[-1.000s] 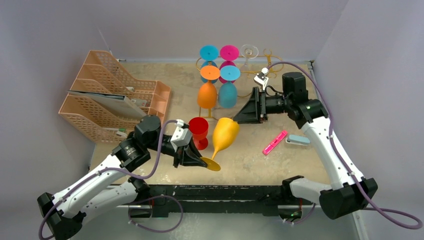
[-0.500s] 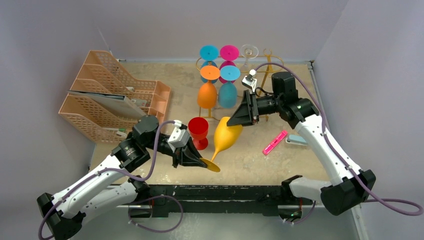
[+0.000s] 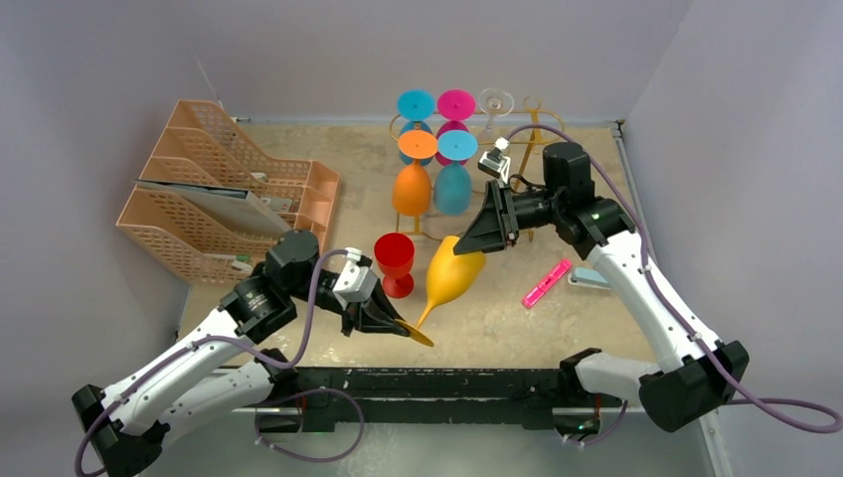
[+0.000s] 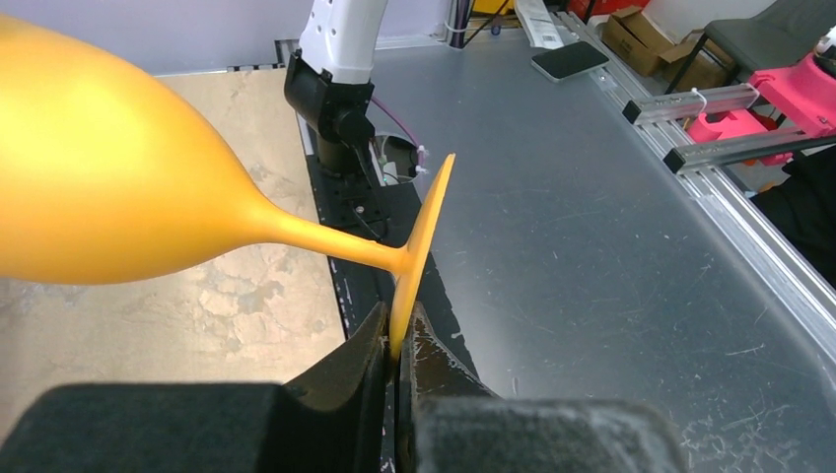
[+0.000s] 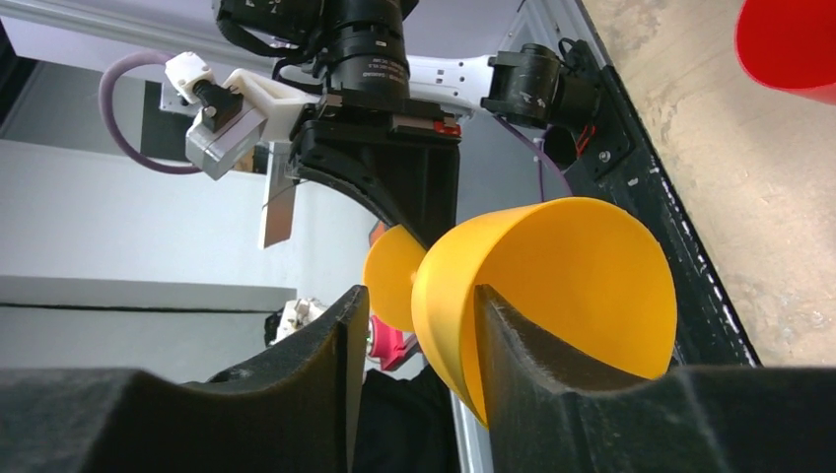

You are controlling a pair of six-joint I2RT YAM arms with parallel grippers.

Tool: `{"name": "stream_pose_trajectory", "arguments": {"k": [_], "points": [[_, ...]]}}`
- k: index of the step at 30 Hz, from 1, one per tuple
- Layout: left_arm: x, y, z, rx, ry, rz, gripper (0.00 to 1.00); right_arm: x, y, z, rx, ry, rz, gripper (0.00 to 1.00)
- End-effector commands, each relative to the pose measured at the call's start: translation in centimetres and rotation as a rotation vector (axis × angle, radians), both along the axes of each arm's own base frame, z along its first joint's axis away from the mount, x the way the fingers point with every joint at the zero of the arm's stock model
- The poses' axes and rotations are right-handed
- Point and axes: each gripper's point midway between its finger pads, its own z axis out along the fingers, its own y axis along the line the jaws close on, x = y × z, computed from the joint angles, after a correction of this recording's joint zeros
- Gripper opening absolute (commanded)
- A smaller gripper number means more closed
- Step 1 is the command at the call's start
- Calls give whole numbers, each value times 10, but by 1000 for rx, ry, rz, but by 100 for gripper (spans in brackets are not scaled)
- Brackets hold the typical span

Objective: Take the wine glass off the wine glass rack
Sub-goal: Place the wine glass at the center of the board.

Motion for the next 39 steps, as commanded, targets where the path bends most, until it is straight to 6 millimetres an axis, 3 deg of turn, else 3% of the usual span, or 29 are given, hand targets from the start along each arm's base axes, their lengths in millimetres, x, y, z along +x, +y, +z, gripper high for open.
{"name": "stream_pose_trajectory", "arguments": {"k": [1, 15, 26, 32, 39], "points": [[2, 3, 7, -10, -65, 17, 0, -23, -7, 25, 68, -69, 71, 43], [8, 0, 2, -14, -72, 42, 0, -38, -14, 26, 74, -71, 82, 0], [9, -3, 6, -11, -47, 42, 0, -38, -14, 23, 68, -111, 63, 0], [12, -3, 5, 20, -35, 56, 18, -41, -16, 27, 75, -155, 56, 0], [11, -2, 3, 20, -30, 48, 22, -39, -15, 23, 63, -148, 44, 0]]}}
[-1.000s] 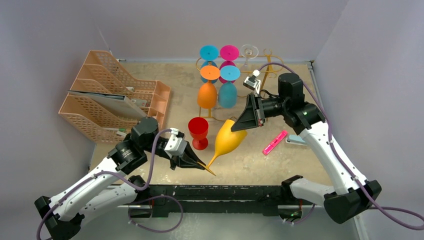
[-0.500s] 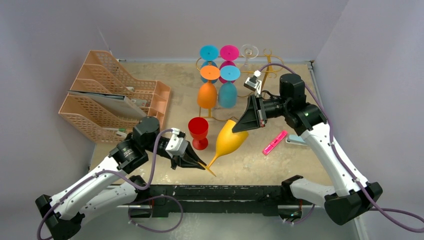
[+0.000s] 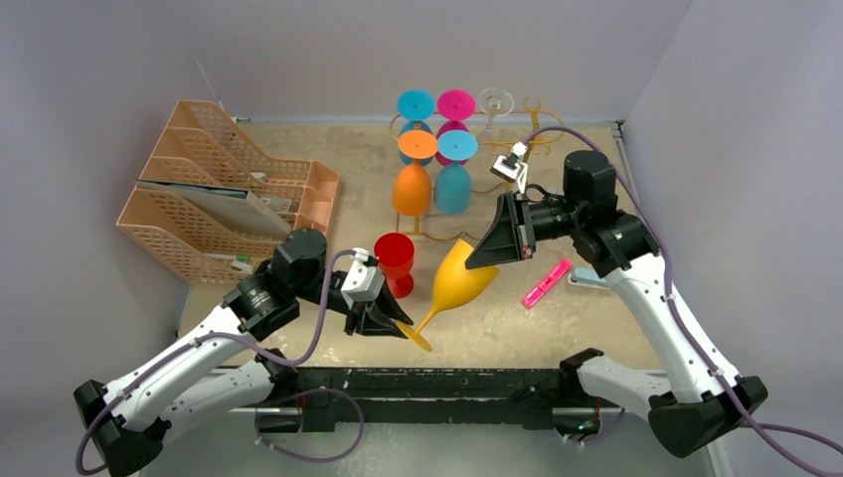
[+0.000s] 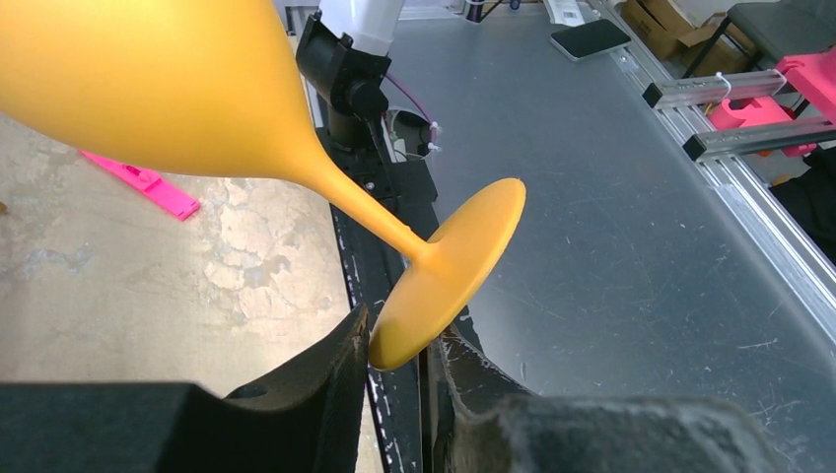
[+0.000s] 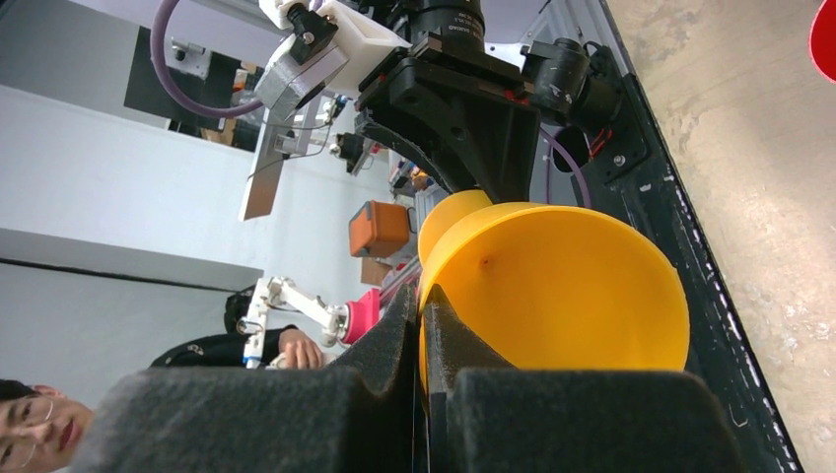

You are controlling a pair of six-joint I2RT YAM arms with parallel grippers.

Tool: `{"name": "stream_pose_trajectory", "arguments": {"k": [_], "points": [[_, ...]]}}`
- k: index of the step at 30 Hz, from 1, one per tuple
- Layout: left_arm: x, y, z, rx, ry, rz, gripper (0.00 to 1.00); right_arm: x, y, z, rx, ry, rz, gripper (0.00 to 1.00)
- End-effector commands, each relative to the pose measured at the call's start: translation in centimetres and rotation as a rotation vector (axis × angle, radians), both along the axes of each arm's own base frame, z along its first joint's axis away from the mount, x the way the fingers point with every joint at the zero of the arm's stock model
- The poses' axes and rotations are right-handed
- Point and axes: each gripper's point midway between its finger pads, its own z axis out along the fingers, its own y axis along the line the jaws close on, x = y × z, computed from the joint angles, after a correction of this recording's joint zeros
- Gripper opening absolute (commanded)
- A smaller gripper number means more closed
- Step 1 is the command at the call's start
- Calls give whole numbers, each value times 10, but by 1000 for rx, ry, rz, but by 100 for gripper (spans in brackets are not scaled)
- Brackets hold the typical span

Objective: Take the wine glass off the wine glass rack
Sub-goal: Place the wine glass at the center of the board.

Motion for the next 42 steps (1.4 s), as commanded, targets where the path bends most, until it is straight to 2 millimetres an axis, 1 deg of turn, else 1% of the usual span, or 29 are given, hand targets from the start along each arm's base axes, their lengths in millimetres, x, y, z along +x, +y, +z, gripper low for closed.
{"name": "stream_pose_trajectory", "arguments": {"k": [1, 5, 12, 21, 27, 28, 29, 30, 33, 37, 38, 40, 41, 42], "points": [[4, -1, 17, -32, -23, 17, 22, -2, 0, -2, 1, -22, 7, 0], [4, -1, 17, -29, -19, 23, 23, -1, 1, -3, -4, -20, -1, 0], [6, -1, 17, -21, -9, 38, 34, 3, 0, -10, -35, -27, -33, 0], [7, -2, 14, 7, 16, 43, 39, 7, 0, -15, -63, -36, -67, 0], [8, -1, 12, 15, 3, 45, 40, 12, 0, -22, -94, -28, -97, 0], [9, 0, 11, 21, 2, 54, 42, 12, -1, -23, -101, -29, -103, 0], [10, 1, 11, 27, -1, 69, 48, 13, -1, -24, -108, -36, -109, 0], [13, 1, 10, 35, -1, 90, 50, 14, -2, -26, -117, -41, -119, 0], [19, 3, 8, 64, 2, 142, 52, 15, -3, -28, -132, -61, -136, 0], [27, 5, 11, 67, -17, 197, 55, 19, -4, -32, -153, -71, -162, 0], [30, 6, 12, 68, -20, 220, 59, 20, -5, -34, -164, -75, -176, 0], [36, 7, 13, 70, -29, 263, 62, 22, -6, -38, -186, -79, -195, 0], [39, 8, 14, 70, -34, 284, 67, 23, -7, -40, -197, -82, -205, 0], [43, 9, 15, 69, -37, 307, 68, 25, -8, -42, -207, -87, -216, 0]]}}
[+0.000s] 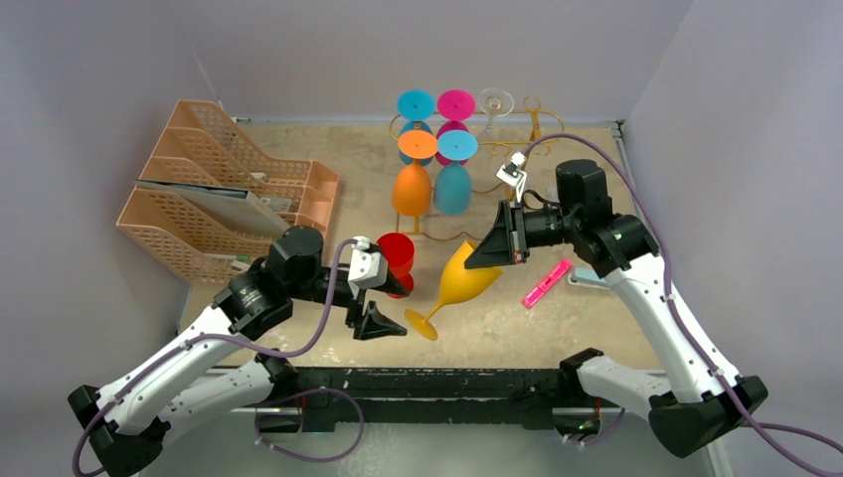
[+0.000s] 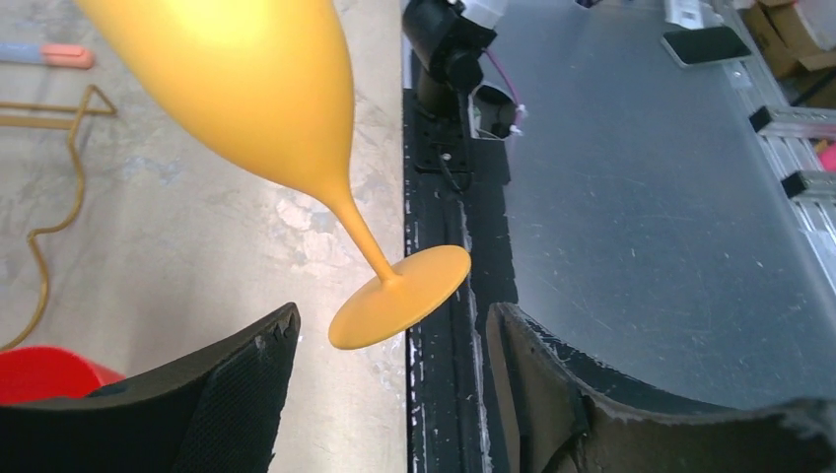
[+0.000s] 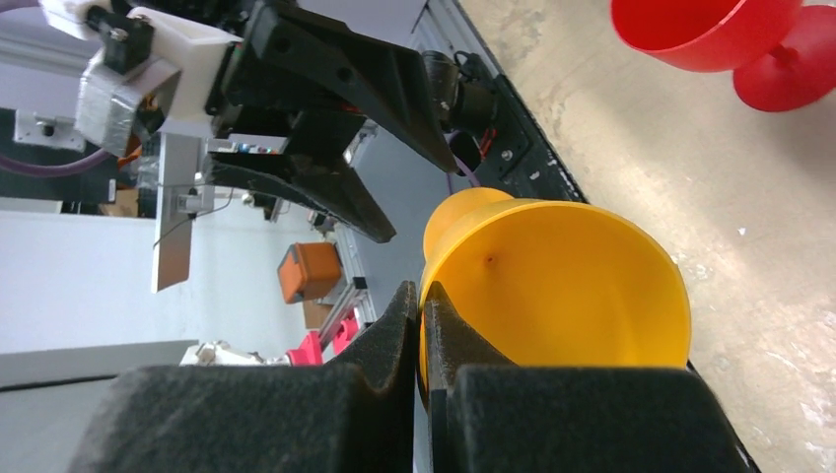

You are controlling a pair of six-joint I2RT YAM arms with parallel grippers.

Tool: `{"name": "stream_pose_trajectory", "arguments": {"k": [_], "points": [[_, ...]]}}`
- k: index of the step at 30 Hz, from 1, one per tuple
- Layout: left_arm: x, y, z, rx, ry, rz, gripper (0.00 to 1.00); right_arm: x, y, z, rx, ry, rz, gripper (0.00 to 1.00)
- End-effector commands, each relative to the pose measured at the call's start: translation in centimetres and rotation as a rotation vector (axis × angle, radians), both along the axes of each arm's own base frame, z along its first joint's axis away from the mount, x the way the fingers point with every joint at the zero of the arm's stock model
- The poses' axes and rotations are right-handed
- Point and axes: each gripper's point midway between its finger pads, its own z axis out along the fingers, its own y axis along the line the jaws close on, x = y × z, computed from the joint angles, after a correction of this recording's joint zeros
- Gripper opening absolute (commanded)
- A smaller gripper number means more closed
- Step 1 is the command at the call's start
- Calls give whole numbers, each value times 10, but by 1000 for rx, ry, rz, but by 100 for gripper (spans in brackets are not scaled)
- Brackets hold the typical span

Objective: Take the wine glass off the wine glass rack
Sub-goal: Place the wine glass at the center of the board.

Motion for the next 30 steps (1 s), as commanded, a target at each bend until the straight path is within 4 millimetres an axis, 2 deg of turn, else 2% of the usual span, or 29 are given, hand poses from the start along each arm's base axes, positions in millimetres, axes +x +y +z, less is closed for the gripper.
{"name": "stream_pose_trajectory", "arguments": {"k": [1, 5, 8, 10, 12, 15, 19, 22, 24, 28, 30], "points": [[21, 5, 20, -19, -59, 137, 69, 3, -5, 0, -46, -67, -45, 0], [44, 13, 21, 10, -56, 302, 71, 7, -9, -7, -83, -95, -84, 0], [69, 25, 20, 37, 0, 507, 79, 8, -12, -10, -99, -127, -105, 0], [77, 31, 21, 43, 4, 575, 81, 9, -14, -10, -105, -153, -119, 0], [85, 38, 22, 40, 18, 653, 90, 10, -15, -9, -107, -178, -128, 0], [93, 49, 23, 28, 24, 742, 97, 10, -17, -8, -107, -211, -141, 0], [105, 68, 22, 23, 70, 903, 97, 12, -20, -9, -122, -249, -174, 0], [112, 83, 17, 93, 114, 1011, 99, 19, -25, -14, -169, -285, -223, 0], [114, 86, 12, 153, 138, 1042, 100, 23, -28, -16, -212, -328, -251, 0], [123, 94, -14, 330, 193, 1112, 100, 25, -31, -21, -294, -451, -260, 0], [126, 91, -18, 335, 240, 1098, 100, 25, -32, -27, -342, -486, -251, 0]]}}
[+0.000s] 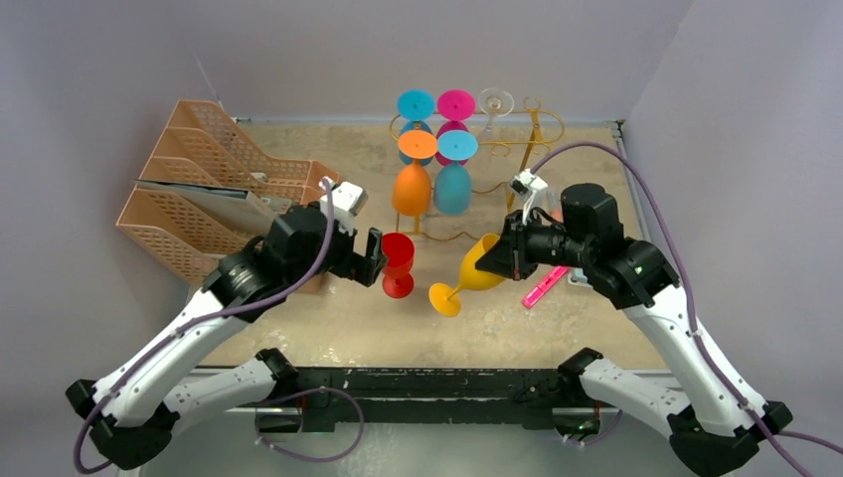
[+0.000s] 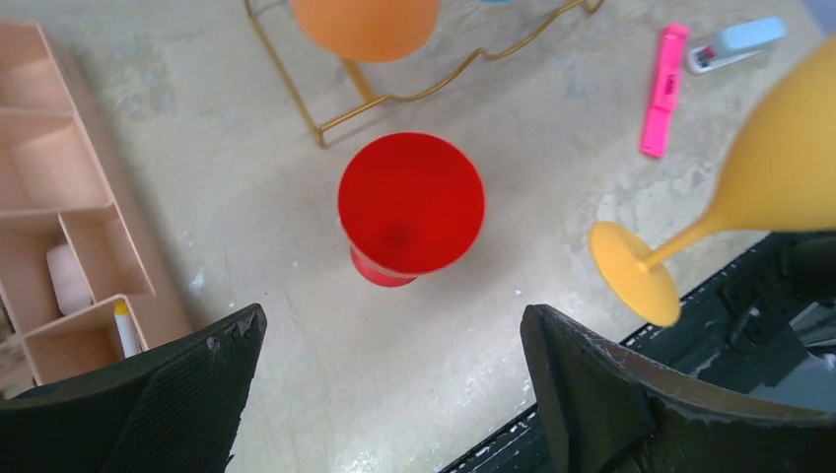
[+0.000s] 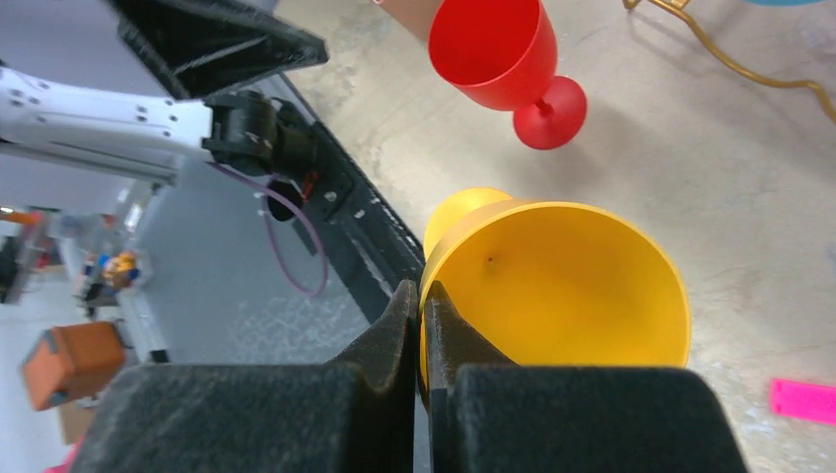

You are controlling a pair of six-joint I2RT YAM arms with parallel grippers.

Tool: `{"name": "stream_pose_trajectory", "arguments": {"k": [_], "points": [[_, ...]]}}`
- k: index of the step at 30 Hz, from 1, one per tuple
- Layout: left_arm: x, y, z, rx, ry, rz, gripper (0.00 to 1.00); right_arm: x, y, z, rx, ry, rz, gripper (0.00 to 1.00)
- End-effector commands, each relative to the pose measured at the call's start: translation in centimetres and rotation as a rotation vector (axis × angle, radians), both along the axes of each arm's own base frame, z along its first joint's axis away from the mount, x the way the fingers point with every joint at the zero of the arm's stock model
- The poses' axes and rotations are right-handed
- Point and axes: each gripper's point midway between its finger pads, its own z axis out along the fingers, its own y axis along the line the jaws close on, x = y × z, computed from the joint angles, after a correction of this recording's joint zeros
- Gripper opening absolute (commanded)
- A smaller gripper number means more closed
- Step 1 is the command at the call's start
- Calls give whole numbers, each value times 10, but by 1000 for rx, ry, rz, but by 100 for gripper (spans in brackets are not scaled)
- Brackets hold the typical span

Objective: Take the wine glass off the wine glass rack
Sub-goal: Place the wine glass at the center of the board.

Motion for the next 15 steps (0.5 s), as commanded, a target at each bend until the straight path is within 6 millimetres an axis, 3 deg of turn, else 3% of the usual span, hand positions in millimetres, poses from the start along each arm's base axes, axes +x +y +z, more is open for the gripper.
{"name": "stream_pose_trajectory", "arguments": {"k": [1, 5, 8, 15], "points": [[9, 14, -16, 21, 124, 87, 100, 10, -10, -3, -135, -161, -34, 0], [23, 29, -13, -82, 171, 124, 100, 2, -5, -18, -243, -234, 41, 0], [27, 27, -14, -101, 208, 79, 100, 3, -2, -28, -327, -309, 63, 0], [43, 31, -38, -44, 205, 97, 100, 6, 17, -48, -511, -486, 165, 0]]}}
